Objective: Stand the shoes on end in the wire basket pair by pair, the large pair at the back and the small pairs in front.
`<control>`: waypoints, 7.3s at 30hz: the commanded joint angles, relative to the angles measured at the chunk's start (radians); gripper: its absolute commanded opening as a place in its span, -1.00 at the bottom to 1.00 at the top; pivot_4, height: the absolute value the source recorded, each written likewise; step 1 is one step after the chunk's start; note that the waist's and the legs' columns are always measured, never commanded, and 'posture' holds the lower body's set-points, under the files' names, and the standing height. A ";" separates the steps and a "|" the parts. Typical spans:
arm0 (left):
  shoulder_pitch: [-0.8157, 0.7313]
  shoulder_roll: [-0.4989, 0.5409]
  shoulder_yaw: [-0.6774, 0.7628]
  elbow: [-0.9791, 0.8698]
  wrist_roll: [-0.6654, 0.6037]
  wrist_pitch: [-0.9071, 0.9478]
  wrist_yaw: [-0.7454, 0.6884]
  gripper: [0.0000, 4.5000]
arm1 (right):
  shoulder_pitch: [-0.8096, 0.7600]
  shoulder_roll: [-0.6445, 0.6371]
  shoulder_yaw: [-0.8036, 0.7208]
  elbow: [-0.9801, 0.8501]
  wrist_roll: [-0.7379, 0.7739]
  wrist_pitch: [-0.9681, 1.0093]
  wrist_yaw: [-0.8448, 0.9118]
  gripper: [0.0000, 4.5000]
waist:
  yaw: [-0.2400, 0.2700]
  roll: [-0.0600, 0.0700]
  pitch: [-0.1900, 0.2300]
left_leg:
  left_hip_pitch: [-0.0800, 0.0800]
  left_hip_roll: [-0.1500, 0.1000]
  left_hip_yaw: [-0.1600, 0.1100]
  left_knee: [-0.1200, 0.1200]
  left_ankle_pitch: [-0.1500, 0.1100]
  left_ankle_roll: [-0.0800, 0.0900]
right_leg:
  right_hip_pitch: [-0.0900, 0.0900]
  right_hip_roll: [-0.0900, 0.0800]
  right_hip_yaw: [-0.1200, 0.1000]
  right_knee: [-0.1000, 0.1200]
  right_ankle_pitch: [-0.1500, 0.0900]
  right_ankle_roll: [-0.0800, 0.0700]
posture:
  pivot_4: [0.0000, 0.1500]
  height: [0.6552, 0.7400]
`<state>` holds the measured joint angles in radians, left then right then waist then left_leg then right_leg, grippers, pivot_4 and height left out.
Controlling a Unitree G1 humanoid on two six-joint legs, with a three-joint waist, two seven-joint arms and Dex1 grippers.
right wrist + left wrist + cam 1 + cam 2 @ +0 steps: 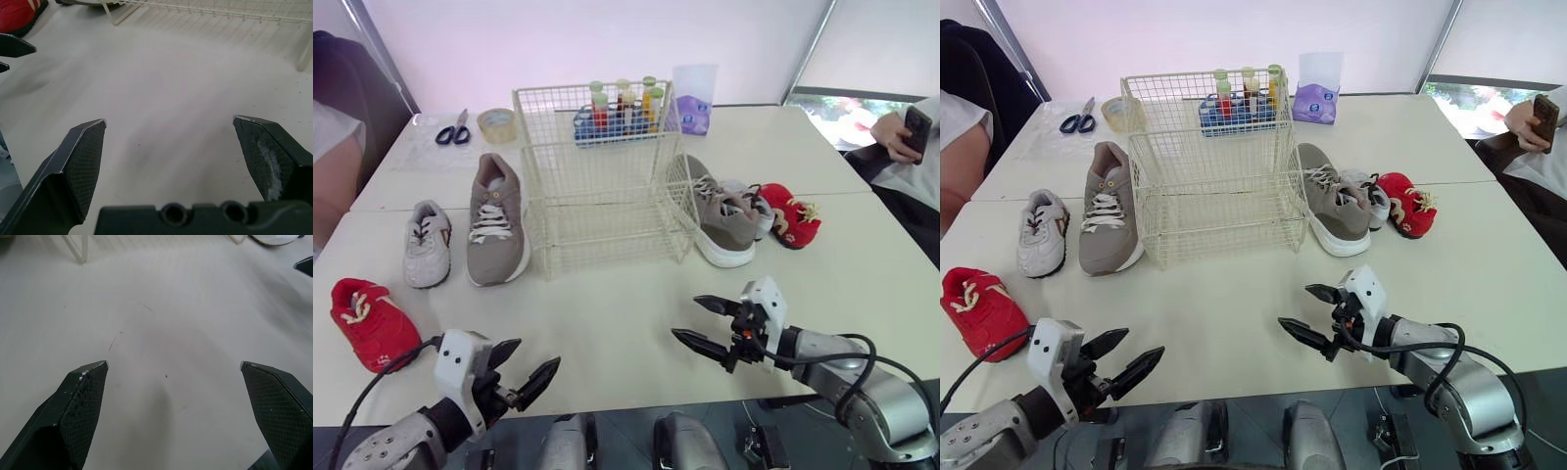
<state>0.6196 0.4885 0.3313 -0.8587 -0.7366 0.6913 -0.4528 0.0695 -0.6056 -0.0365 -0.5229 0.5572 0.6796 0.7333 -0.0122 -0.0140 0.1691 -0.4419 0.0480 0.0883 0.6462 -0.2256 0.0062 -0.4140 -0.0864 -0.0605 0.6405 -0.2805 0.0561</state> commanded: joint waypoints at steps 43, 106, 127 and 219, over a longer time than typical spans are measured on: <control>-0.543 0.624 0.348 0.164 -0.525 0.215 -0.308 0.98 | -1.268 -0.195 0.448 0.837 -0.421 -0.392 0.774 1.00 | -0.006 0.007 0.009 | -0.006 0.001 0.009 -0.001 0.001 0.002 | -0.014 -0.001 -0.007 0.000 0.018 0.011 | 1.00 1.00; -0.580 0.402 0.126 0.126 -0.502 0.117 -0.027 1.00 | -1.115 0.013 0.030 0.494 -0.307 0.104 0.512 0.53 | 0.001 0.007 0.009 | 0.000 0.004 0.013 0.001 0.011 -0.007 | -0.016 0.006 -0.001 0.009 0.024 0.001 | 1.00 1.00; -0.445 0.109 -0.154 -0.010 -0.256 -0.015 0.206 1.00 | -0.430 0.214 -0.376 0.255 -0.187 -0.046 -0.137 0.97 | -0.007 0.007 0.007 | 0.005 0.004 0.015 0.001 0.011 -0.003 | -0.014 0.007 0.003 0.008 0.027 -0.003 | 1.00 1.00; -1.406 0.486 0.184 0.866 -0.884 0.280 0.038 -0.22 | -1.152 0.021 -0.023 0.460 -0.069 -0.559 0.342 -0.90 | -0.003 0.000 0.028 | -0.002 0.002 0.016 0.000 0.014 -0.002 | -0.020 0.006 0.003 0.008 0.033 0.012 | 1.00 1.00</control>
<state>-0.7688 0.9739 0.4746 0.0480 -1.5877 0.9677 -0.3954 -1.0687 -0.5732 -0.0216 -0.0396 0.4775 0.1249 1.0983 -0.0148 -0.0143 0.1974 -0.4436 0.0501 0.1044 0.6466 -0.2115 0.0038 -0.4341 -0.0807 -0.0578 0.6484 -0.2475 0.0678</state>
